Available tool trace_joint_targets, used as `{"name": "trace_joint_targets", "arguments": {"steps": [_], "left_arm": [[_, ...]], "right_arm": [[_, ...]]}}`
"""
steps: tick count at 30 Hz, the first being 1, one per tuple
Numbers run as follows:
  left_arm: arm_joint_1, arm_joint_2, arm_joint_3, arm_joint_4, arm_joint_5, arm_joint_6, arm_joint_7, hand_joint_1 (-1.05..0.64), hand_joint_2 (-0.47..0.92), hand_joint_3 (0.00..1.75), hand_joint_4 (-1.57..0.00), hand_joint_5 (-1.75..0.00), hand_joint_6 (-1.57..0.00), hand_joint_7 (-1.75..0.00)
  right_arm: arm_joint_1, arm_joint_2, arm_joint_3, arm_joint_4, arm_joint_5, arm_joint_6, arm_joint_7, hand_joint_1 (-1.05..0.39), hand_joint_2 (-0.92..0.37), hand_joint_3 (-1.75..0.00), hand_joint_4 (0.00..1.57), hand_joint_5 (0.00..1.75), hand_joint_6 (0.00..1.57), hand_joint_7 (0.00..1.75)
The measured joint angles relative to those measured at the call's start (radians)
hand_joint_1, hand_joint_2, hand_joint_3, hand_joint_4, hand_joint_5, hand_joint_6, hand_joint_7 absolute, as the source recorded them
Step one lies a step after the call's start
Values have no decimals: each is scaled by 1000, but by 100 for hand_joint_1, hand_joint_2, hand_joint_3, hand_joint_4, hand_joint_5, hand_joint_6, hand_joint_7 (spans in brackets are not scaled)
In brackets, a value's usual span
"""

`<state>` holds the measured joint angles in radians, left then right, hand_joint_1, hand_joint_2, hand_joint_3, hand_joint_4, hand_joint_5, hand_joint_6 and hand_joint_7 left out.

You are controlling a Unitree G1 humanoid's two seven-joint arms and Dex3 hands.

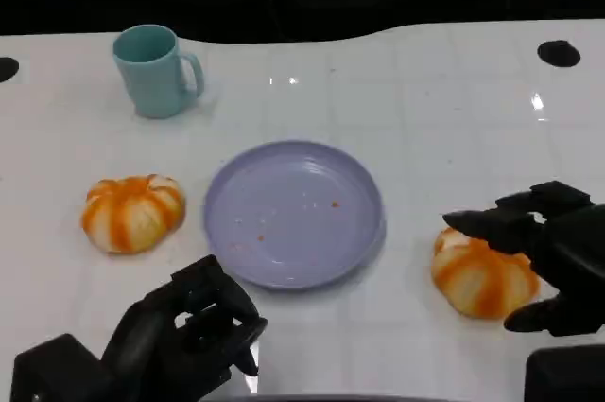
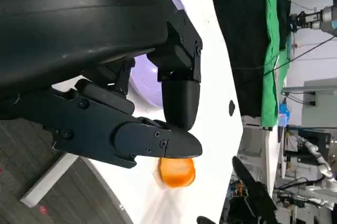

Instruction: Grasp the bread from the table and place it into the plate.

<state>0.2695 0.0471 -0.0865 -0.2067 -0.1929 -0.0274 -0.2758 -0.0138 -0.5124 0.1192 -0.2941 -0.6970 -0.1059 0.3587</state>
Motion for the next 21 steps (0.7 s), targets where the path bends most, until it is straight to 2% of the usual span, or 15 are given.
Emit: {"name": "trace_joint_targets", "arguments": {"steps": [6,21], "left_arm": [[3,-3,-2,-9,-5,8,0,-60,92,23,-70,-175,-58,-162],[21,-3,-7,-28,-6,17,0,-60,92,23,-70,-175,-59,-161]], "right_arm": [[-49,13,45,116,-23,19,-27,-32,-80,-1,19,34,38,1],[-182,52,163,378,-81,54,-127,-37,-85,0,30,20,42,1]]}}
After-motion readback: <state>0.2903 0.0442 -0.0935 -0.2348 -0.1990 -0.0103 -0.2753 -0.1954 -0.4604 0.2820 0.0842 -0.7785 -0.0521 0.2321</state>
